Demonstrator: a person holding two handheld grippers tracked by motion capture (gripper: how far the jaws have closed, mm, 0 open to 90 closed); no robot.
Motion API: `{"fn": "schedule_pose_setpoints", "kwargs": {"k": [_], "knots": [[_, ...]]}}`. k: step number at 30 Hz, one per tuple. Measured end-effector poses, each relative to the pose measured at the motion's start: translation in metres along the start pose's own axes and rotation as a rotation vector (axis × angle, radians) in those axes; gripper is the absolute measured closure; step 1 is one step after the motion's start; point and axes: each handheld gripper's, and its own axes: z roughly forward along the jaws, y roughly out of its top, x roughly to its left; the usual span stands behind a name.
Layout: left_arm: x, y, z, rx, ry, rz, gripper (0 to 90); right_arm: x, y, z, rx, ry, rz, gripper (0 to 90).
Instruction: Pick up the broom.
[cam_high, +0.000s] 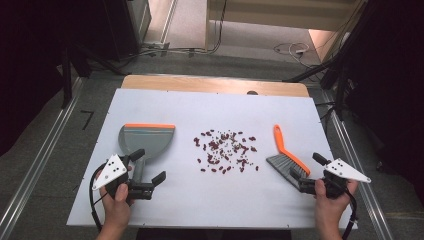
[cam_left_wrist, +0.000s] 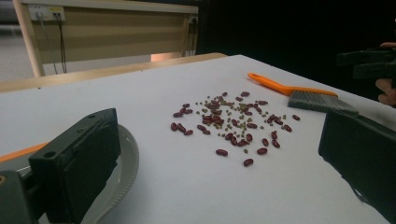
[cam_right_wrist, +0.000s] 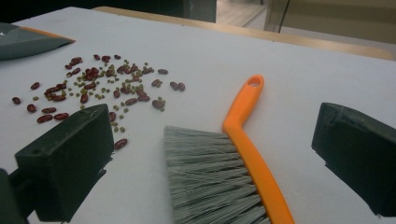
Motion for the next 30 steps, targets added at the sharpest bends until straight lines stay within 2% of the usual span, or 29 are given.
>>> {"fn": "schedule_pose_setpoints", "kwargs": {"k": [4,7,8,10,15,16,20,24,26,28,30], "knots": [[0.001,0.0,-0.002,-0.004,0.003,-0.006,0.2,0.002,0.001,0.002,0.009,0.009,0.003,0.0],[0.001,0.001,-0.002,-0.006,-0.001,-0.007,0.2,0.003,0.003,0.001,0.001,0.025,0.023,0.0],[0.001,0.001,-0.003,-0.009,-0.003,-0.006,0.2,0.006,0.008,0.001,0.004,0.017,0.036,0.0],[0.0,0.002,-0.003,-0.014,-0.005,-0.004,0.2,0.008,0.012,0.001,-0.003,0.034,0.04,0.0],[-0.001,0.002,-0.003,-0.014,-0.003,-0.002,0.2,0.015,0.032,0.005,0.005,0.035,-0.033,0.0],[-0.001,0.002,-0.003,-0.014,-0.003,-0.002,0.2,0.015,0.032,0.005,0.005,0.035,-0.033,0.0],[0.0,0.003,-0.003,-0.022,0.002,-0.003,0.2,0.01,0.051,0.017,0.039,0.034,-0.061,0.0],[-0.002,0.003,-0.001,-0.014,-0.003,0.008,0.2,0.002,0.066,0.034,0.086,0.027,-0.049,0.0],[-0.003,0.003,0.001,-0.01,-0.005,0.012,0.1,-0.002,0.073,0.044,0.133,-0.012,-0.055,0.0],[-0.004,0.003,0.001,-0.011,0.0,0.017,0.1,-0.008,0.079,0.052,0.155,-0.014,-0.041,0.0],[-0.005,0.003,0.001,-0.009,0.003,0.018,0.1,-0.015,0.084,0.06,0.199,-0.02,-0.034,0.0]]}}
